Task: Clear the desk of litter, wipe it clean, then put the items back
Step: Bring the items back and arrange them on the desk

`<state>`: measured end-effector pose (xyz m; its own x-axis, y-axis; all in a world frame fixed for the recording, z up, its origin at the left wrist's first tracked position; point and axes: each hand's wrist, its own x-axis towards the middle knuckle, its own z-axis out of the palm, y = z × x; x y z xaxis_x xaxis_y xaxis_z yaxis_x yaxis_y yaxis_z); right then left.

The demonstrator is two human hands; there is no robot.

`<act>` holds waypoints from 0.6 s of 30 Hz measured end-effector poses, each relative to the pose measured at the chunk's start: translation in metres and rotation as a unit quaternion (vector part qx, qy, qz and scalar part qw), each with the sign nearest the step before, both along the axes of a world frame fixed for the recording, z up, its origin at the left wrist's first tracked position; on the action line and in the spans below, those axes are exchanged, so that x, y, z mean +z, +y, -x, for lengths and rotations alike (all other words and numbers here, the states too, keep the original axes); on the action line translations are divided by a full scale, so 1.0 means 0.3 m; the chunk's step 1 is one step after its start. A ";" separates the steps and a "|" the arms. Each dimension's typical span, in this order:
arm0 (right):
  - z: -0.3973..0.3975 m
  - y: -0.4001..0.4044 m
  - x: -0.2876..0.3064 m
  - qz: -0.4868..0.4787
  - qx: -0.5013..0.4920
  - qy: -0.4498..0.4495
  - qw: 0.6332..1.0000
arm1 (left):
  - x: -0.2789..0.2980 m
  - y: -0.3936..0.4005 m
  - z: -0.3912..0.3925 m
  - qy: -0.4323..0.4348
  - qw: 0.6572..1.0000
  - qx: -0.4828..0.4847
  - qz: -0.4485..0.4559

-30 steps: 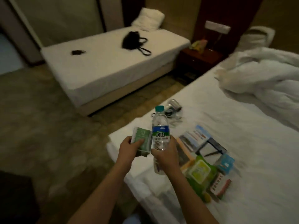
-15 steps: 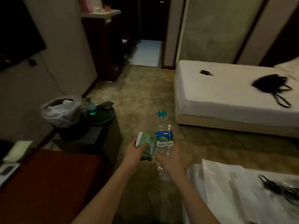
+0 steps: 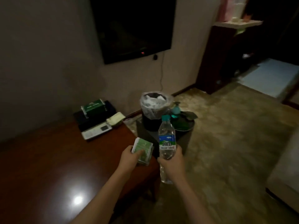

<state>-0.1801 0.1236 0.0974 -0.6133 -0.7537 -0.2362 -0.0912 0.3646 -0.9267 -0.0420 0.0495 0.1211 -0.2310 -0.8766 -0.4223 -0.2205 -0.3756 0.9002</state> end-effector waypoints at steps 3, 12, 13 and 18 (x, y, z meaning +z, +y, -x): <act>-0.079 -0.099 0.003 0.004 0.081 -0.004 0.997 | -0.020 -0.041 -0.130 0.001 0.997 0.072 -0.010; -0.382 -0.353 -0.046 -0.007 0.203 -0.008 0.979 | -0.066 -0.210 -0.442 -0.015 0.984 0.178 -0.025; -0.412 -0.378 -0.047 -0.007 0.208 -0.005 0.978 | -0.071 -0.232 -0.469 -0.010 0.983 0.181 -0.024; -0.544 -0.524 -0.046 -0.023 0.205 0.016 0.978 | -0.088 -0.376 -0.606 0.013 0.983 0.181 -0.032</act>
<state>-0.0168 -0.0336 0.0835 -0.2693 -0.9271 -0.2608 -0.2678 0.3322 -0.9044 0.1399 -0.0632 0.0946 0.0800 -0.8751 -0.4773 -0.0380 -0.4811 0.8758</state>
